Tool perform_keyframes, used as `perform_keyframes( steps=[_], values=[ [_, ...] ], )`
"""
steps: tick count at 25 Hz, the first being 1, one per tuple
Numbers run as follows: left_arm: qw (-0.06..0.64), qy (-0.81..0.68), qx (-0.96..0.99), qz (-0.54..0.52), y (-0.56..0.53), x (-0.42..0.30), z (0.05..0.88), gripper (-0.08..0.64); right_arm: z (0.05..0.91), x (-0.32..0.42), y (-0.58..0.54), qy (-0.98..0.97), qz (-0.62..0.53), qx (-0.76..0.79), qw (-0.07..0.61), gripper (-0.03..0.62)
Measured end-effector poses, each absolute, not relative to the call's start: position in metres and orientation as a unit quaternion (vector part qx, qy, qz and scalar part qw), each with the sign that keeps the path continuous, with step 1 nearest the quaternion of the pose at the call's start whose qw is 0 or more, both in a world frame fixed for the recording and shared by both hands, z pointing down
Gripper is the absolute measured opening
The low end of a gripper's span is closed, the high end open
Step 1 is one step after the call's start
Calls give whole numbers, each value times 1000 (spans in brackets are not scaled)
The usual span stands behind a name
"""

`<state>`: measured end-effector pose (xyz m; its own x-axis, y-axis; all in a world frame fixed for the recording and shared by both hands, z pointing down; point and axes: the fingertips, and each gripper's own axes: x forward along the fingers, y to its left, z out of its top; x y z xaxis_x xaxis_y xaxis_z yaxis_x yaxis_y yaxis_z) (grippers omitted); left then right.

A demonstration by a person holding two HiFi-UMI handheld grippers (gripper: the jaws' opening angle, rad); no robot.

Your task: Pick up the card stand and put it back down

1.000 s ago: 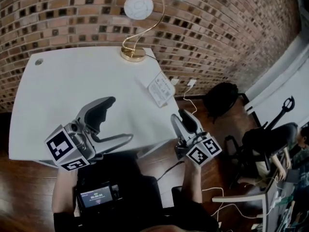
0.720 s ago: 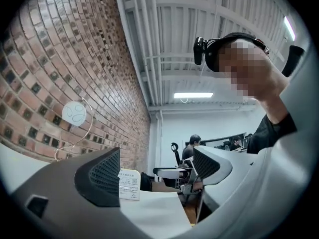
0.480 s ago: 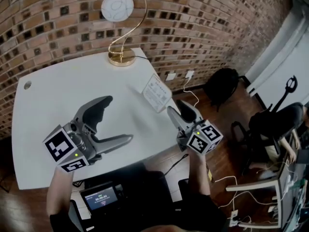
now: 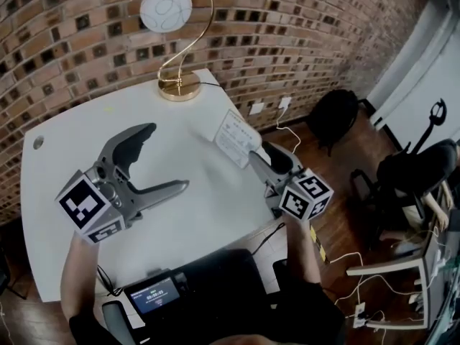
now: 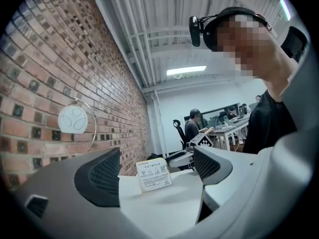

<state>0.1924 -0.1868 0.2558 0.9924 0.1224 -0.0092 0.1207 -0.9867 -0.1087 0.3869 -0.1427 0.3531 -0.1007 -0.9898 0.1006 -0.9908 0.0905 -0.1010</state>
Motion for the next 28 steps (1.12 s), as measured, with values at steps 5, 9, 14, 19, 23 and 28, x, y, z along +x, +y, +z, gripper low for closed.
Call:
perform_keyframes(
  steps=[5,9,14,19,23,28],
  values=[
    [-9,-52,-998,22,-197,195,286,454,364,391,-151,-739,92,667,0,227],
    [-34,-60,-997,16,-197,192,299,454,374,391,-165,-750,107,652,12,227],
    [-46,-62,-997,15,-195,186,302,454,381,384,-187,-776,131,616,29,224],
    [-56,-65,-996,12,-197,179,308,454,385,379,-203,-777,134,613,42,205],
    [-67,-65,-996,12,-199,170,312,454,389,378,-206,-778,146,609,52,94],
    [-89,-58,-994,24,-207,163,310,454,386,378,-202,-784,170,596,34,37]
  ],
)
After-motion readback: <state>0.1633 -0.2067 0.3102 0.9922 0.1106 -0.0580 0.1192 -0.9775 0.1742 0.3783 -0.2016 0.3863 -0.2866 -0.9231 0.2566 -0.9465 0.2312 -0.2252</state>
